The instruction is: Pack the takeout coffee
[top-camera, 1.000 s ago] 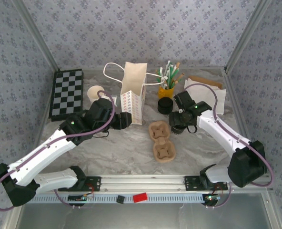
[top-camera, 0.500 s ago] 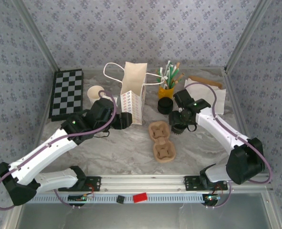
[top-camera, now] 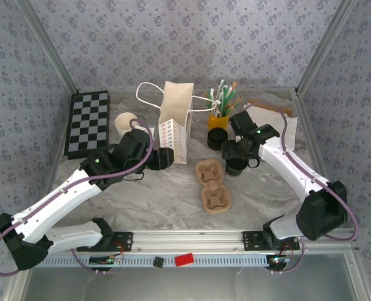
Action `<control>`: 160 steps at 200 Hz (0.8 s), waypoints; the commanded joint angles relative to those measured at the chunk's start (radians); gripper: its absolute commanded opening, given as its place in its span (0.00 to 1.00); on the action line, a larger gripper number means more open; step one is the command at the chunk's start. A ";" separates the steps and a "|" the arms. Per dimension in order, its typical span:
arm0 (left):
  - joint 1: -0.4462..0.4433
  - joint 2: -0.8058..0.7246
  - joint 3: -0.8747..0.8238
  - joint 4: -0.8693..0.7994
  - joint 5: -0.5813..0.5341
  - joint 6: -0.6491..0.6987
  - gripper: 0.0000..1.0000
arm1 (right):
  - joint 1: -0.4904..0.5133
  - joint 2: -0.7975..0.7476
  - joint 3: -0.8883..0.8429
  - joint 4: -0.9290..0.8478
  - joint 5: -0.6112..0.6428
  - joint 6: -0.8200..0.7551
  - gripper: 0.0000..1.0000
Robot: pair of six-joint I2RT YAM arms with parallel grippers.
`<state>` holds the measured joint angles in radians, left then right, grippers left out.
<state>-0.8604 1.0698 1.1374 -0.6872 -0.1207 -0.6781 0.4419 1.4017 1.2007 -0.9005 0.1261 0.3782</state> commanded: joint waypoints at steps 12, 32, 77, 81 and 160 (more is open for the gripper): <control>-0.005 -0.005 0.015 -0.006 -0.015 0.019 0.69 | -0.006 0.042 0.041 -0.009 0.000 0.019 0.81; -0.005 -0.005 0.015 -0.005 -0.015 0.020 0.69 | -0.006 0.058 0.045 -0.019 0.018 0.021 0.79; -0.004 -0.004 0.015 -0.005 -0.015 0.022 0.69 | -0.008 0.068 0.024 -0.011 0.020 0.019 0.72; -0.004 -0.003 0.016 -0.005 -0.015 0.023 0.69 | -0.008 0.070 0.021 -0.011 0.019 0.019 0.72; -0.002 0.002 0.013 -0.005 -0.014 0.022 0.70 | -0.021 0.088 -0.080 0.009 -0.024 0.026 0.67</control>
<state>-0.8604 1.0698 1.1374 -0.6872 -0.1207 -0.6712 0.4297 1.4620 1.1904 -0.8555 0.1299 0.3855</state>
